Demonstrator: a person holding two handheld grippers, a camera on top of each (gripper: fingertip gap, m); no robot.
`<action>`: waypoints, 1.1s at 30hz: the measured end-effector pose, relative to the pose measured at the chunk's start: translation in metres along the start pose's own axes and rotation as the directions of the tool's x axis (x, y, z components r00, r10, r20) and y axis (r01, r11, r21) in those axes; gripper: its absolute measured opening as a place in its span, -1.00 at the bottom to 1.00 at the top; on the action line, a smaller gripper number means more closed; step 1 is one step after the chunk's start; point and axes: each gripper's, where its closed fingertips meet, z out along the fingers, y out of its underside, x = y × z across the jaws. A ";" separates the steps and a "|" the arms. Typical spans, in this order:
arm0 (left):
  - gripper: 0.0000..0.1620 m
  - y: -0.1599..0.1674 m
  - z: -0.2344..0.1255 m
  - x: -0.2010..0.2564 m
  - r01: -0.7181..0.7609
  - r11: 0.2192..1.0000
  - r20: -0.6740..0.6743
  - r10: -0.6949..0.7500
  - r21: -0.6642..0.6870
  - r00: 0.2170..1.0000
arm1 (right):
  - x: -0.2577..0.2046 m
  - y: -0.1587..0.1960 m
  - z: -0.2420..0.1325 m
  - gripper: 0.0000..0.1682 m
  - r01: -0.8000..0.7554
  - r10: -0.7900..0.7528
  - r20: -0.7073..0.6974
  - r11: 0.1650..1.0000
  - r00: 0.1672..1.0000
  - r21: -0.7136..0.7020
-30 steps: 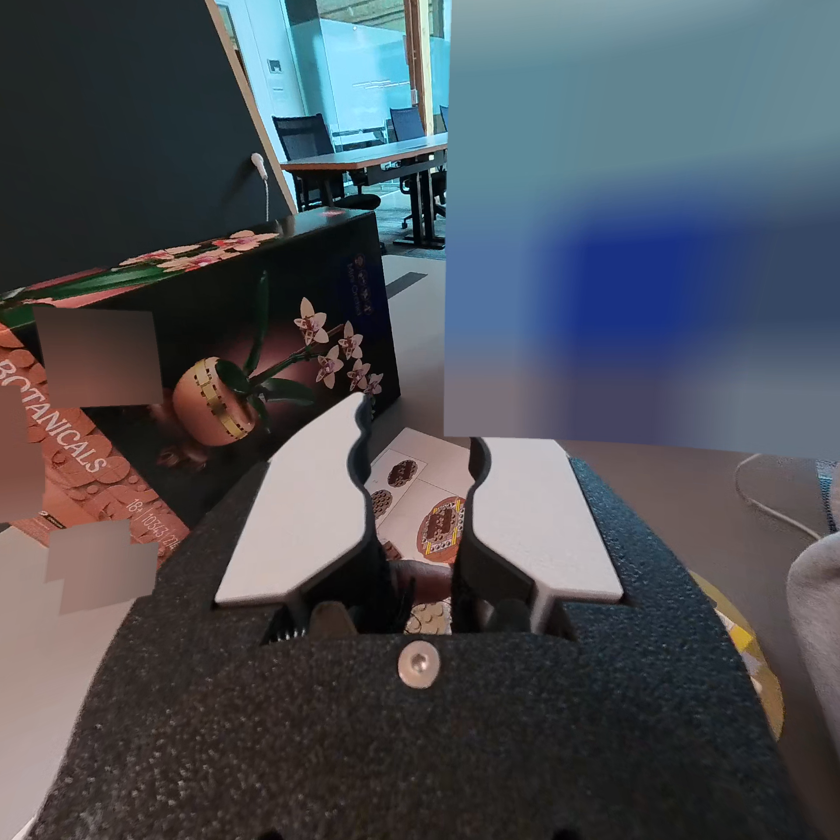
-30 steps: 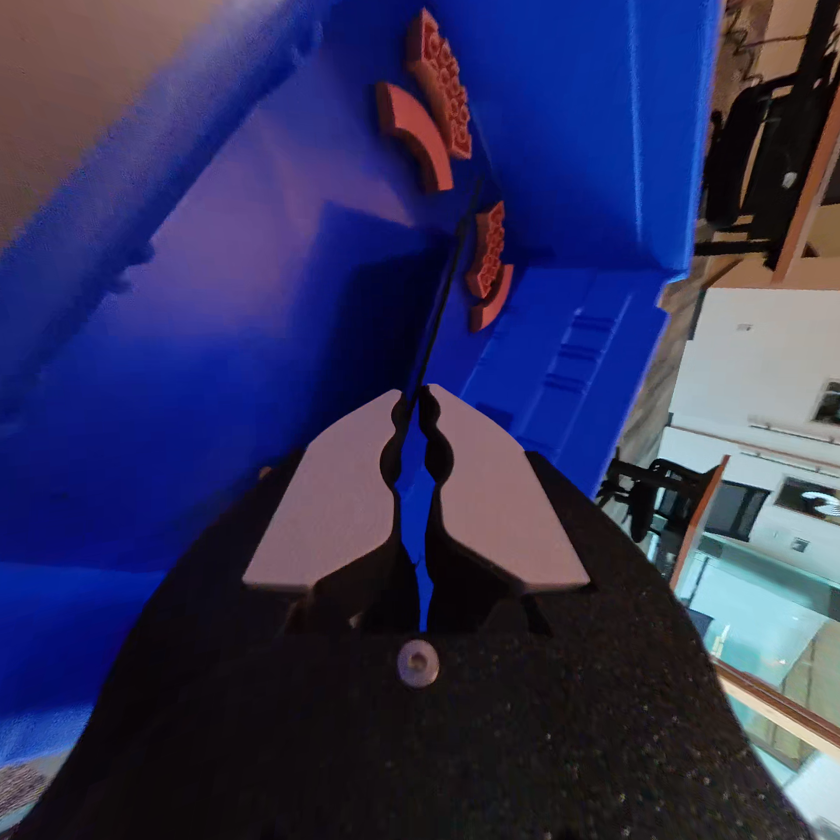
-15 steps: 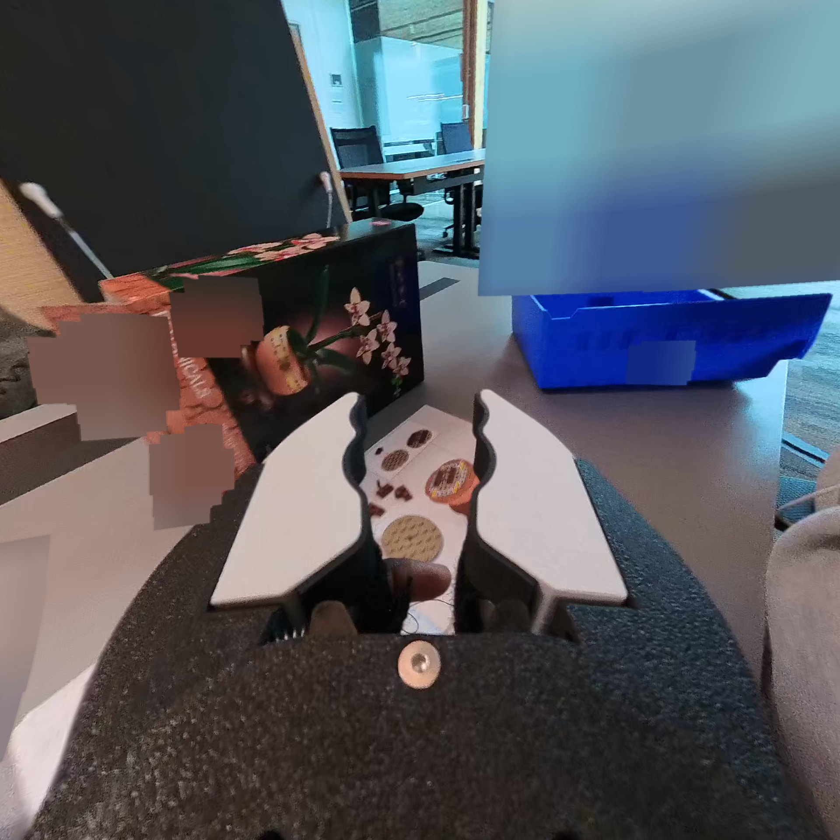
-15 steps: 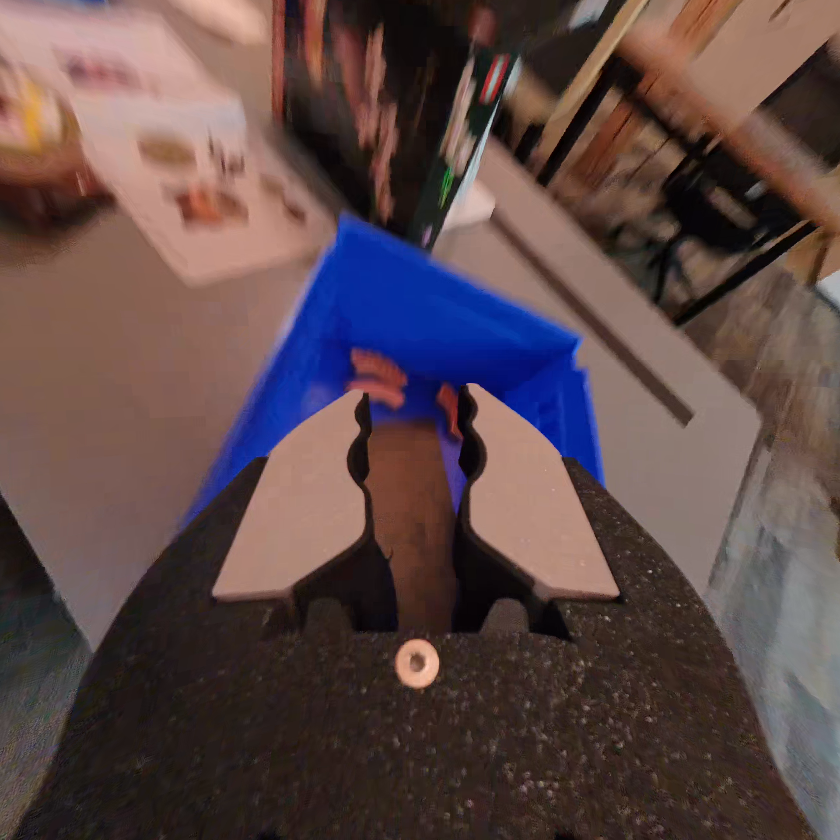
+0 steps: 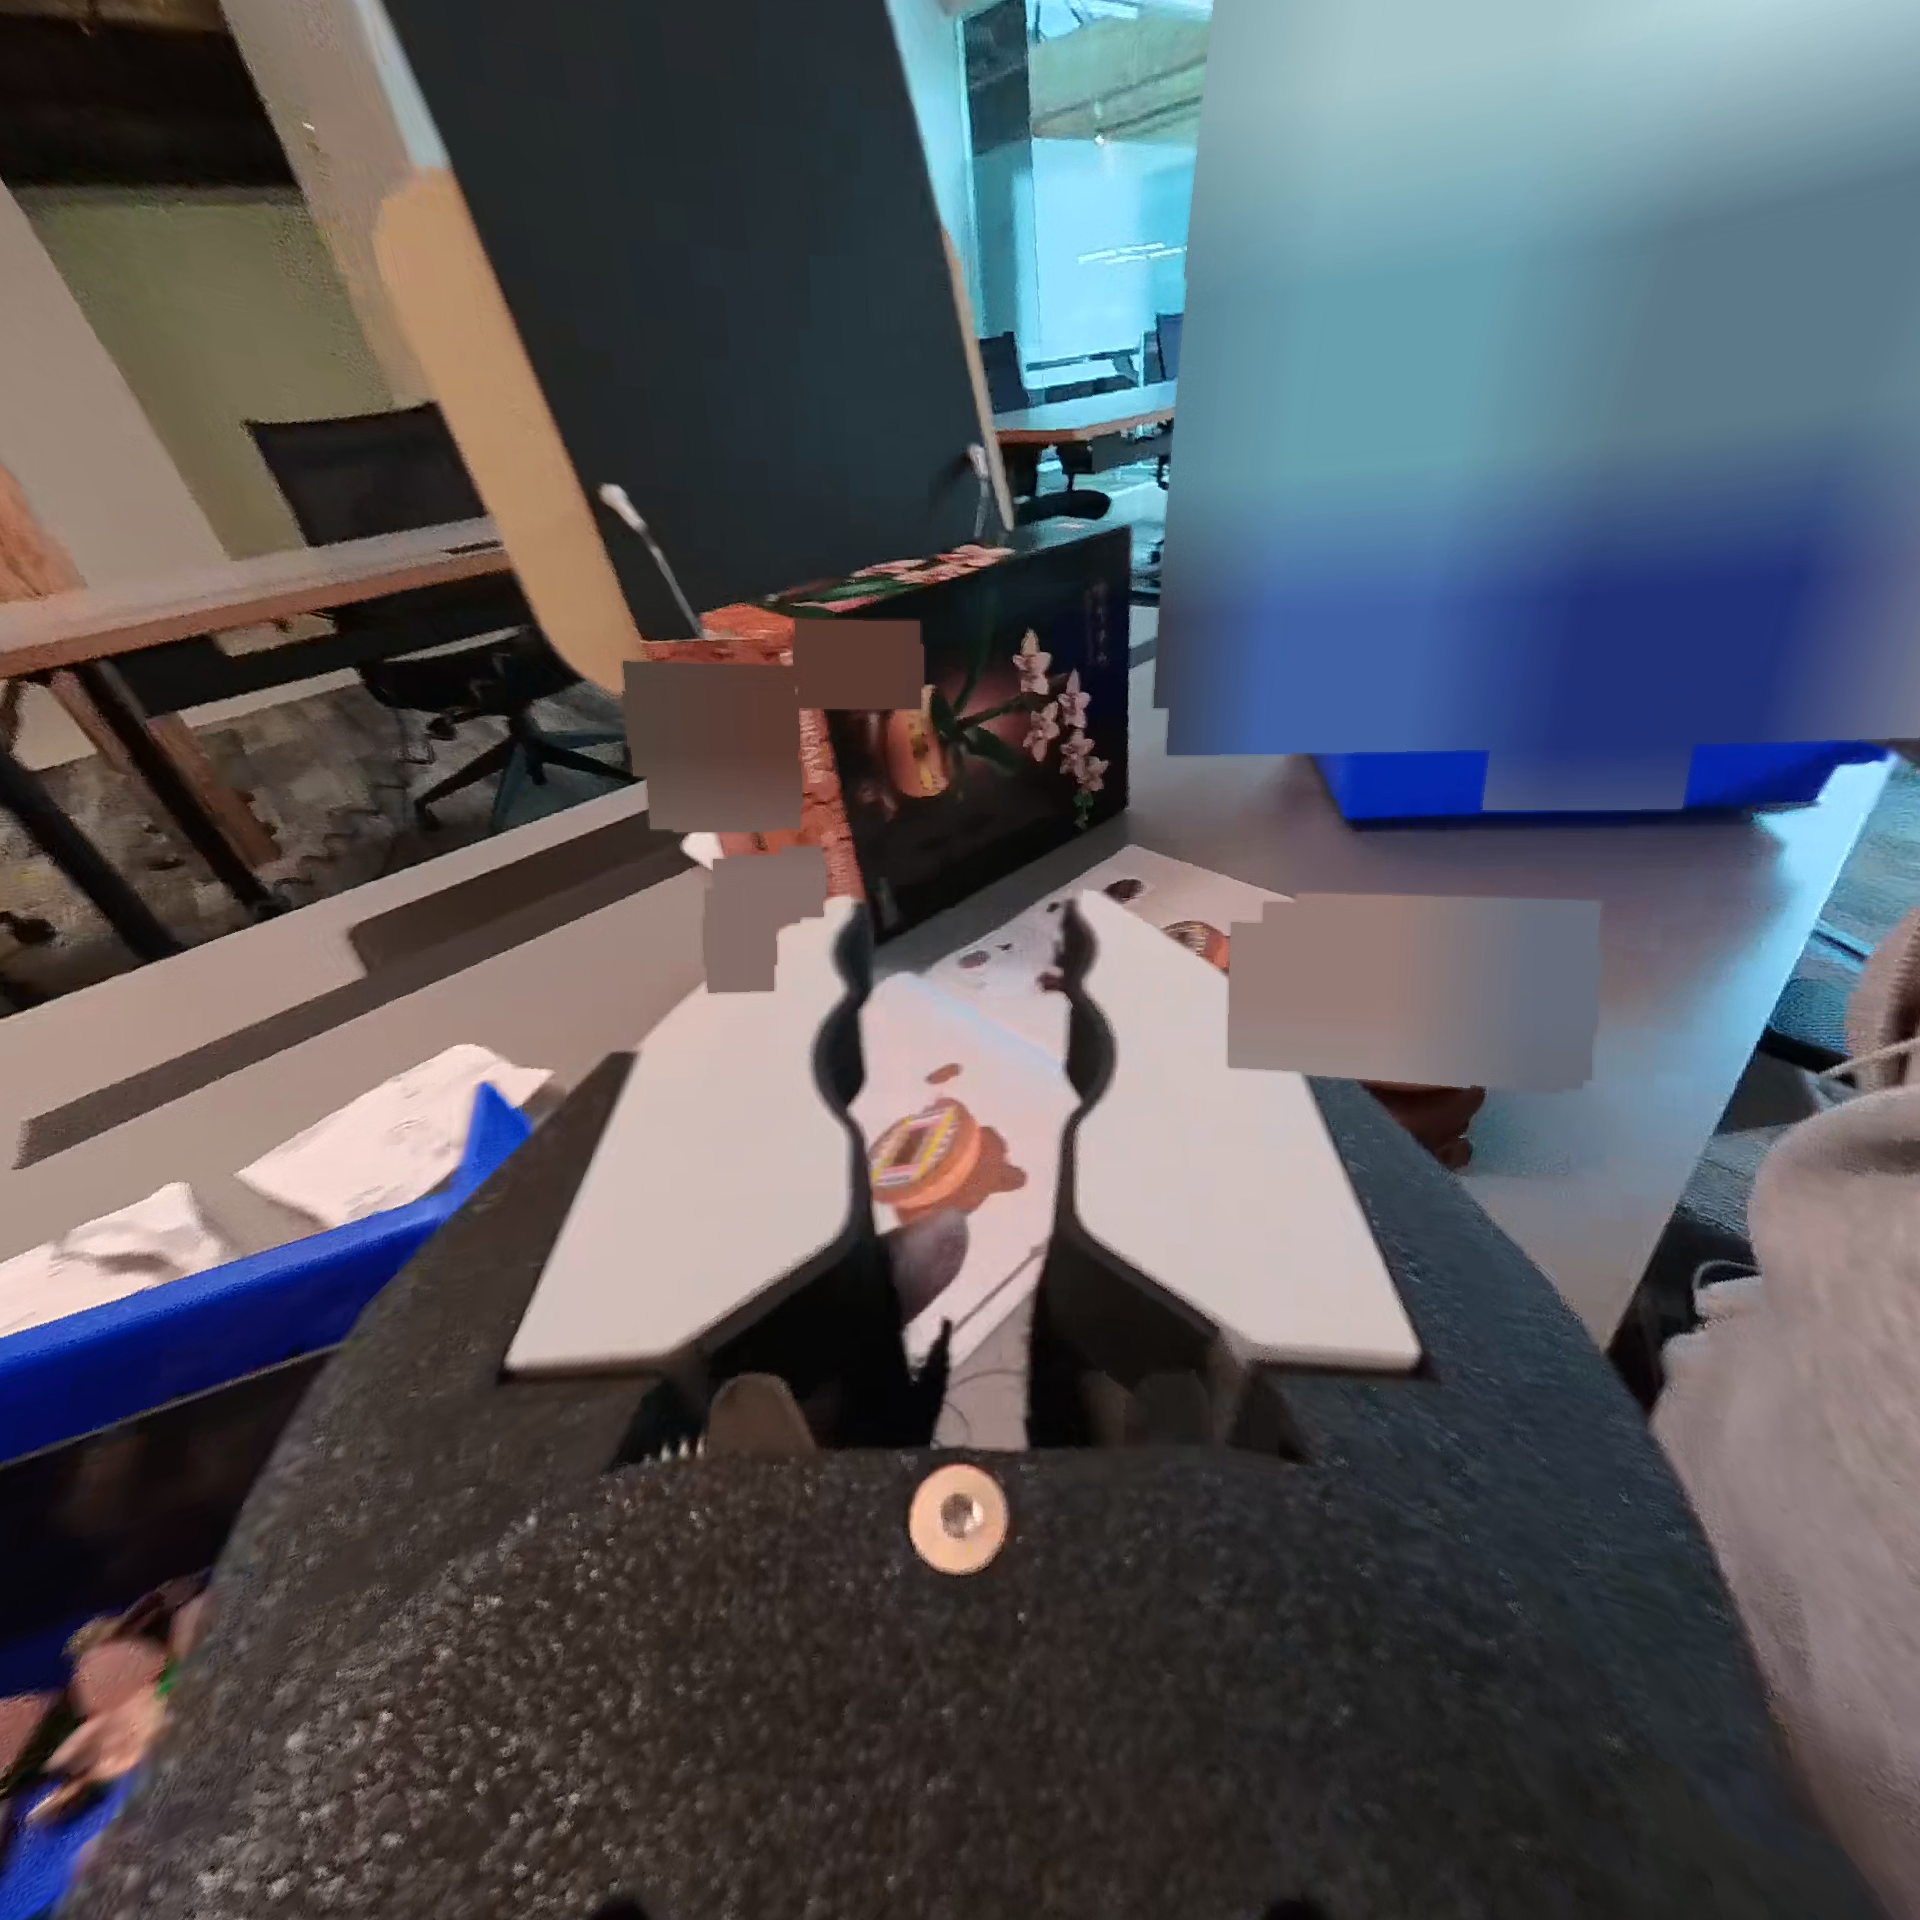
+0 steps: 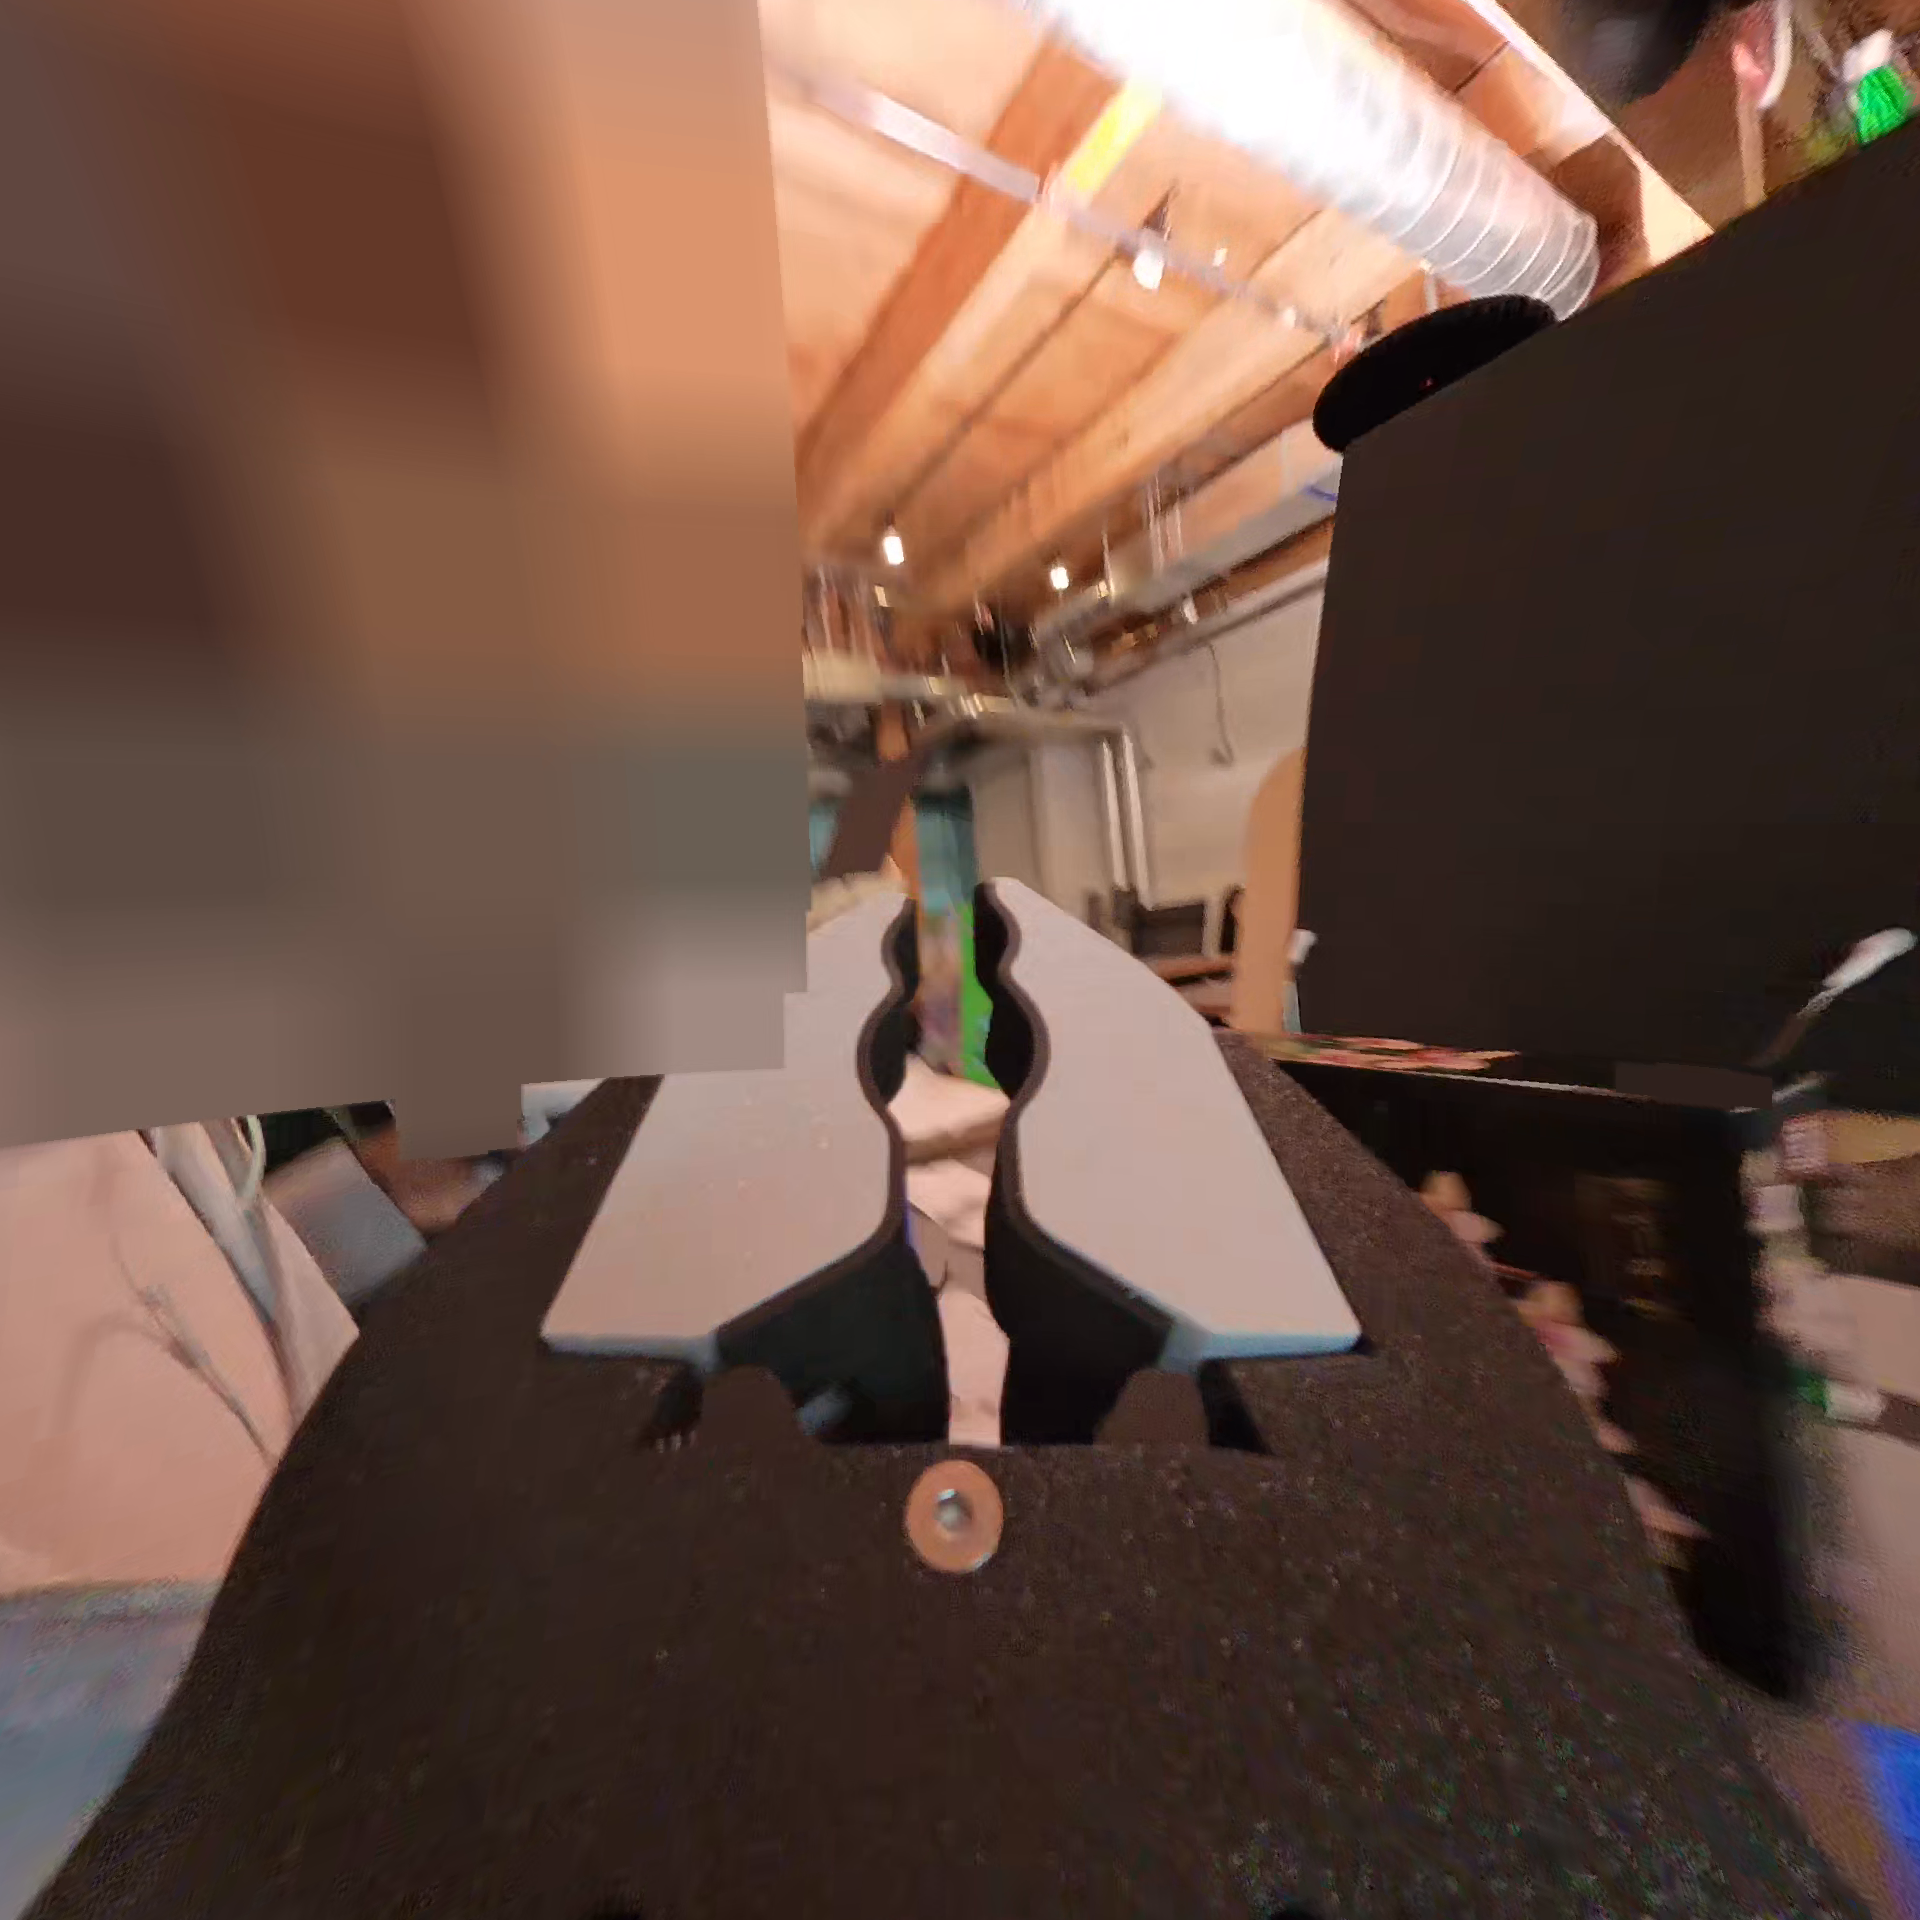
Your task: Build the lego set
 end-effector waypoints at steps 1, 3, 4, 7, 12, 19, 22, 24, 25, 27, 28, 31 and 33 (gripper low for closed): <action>-0.47 -0.001 -0.007 -0.007 -0.018 1.000 0.020 0.018 0.008 1.000 | -0.002 0.004 0.005 -0.81 -0.081 0.080 0.015 0.995 0.997 0.055; -0.41 0.000 -0.021 -0.017 -0.076 0.997 0.057 0.074 0.024 0.996 | -0.004 0.013 0.010 -0.78 -0.151 0.147 0.041 0.979 0.988 0.133; -0.44 0.001 -0.028 -0.021 -0.103 0.994 0.077 0.101 0.026 0.992 | -0.004 0.015 0.012 -0.74 -0.130 0.126 0.034 0.979 0.991 0.159; -0.45 0.007 -0.050 -0.042 -0.149 0.989 0.157 0.148 -0.005 0.977 | 0.000 0.035 0.025 -0.46 0.103 -0.102 -0.047 0.994 0.994 0.032; -0.44 0.025 -0.091 -0.078 -0.184 0.973 0.297 0.218 -0.139 0.930 | 0.007 0.061 0.049 -0.17 0.393 -0.408 -0.010 0.885 0.913 -0.249; -0.17 0.094 -0.125 -0.092 -0.102 0.856 0.236 0.252 -0.507 0.939 | 0.004 0.075 0.096 -0.30 0.370 -0.357 0.100 0.889 0.929 -0.270; -0.23 0.114 -0.123 -0.093 -0.078 0.817 0.199 0.231 -0.571 0.952 | -0.003 0.110 0.108 -0.34 0.479 -0.413 0.242 0.768 0.878 -0.426; -0.41 0.117 -0.120 -0.095 -0.090 0.795 0.196 0.255 -0.600 0.947 | -0.002 0.132 0.111 -0.31 0.560 -0.466 0.312 0.661 0.828 -0.500; -0.43 0.119 -0.119 -0.093 -0.114 0.787 0.171 0.270 -0.607 0.948 | -0.004 0.143 0.112 -0.31 0.578 -0.463 0.347 0.626 0.815 -0.523; -0.51 0.120 -0.117 -0.082 -0.187 0.780 0.090 0.296 -0.597 0.951 | -0.009 0.156 0.118 -0.31 0.573 -0.431 0.377 0.627 0.820 -0.529; -0.52 0.121 -0.116 -0.075 -0.215 0.783 0.048 0.298 -0.584 0.953 | -0.012 0.159 0.123 -0.31 0.553 -0.404 0.379 0.651 0.833 -0.520; -0.42 0.117 -0.115 -0.060 -0.242 0.828 -0.016 0.271 -0.507 0.962 | -0.017 0.166 0.133 -0.38 0.481 -0.308 0.389 0.710 0.869 -0.514; -0.44 0.106 -0.120 -0.058 -0.227 0.868 -0.004 0.251 -0.441 0.968 | -0.015 0.170 0.138 -0.43 0.472 -0.288 0.395 0.707 0.872 -0.527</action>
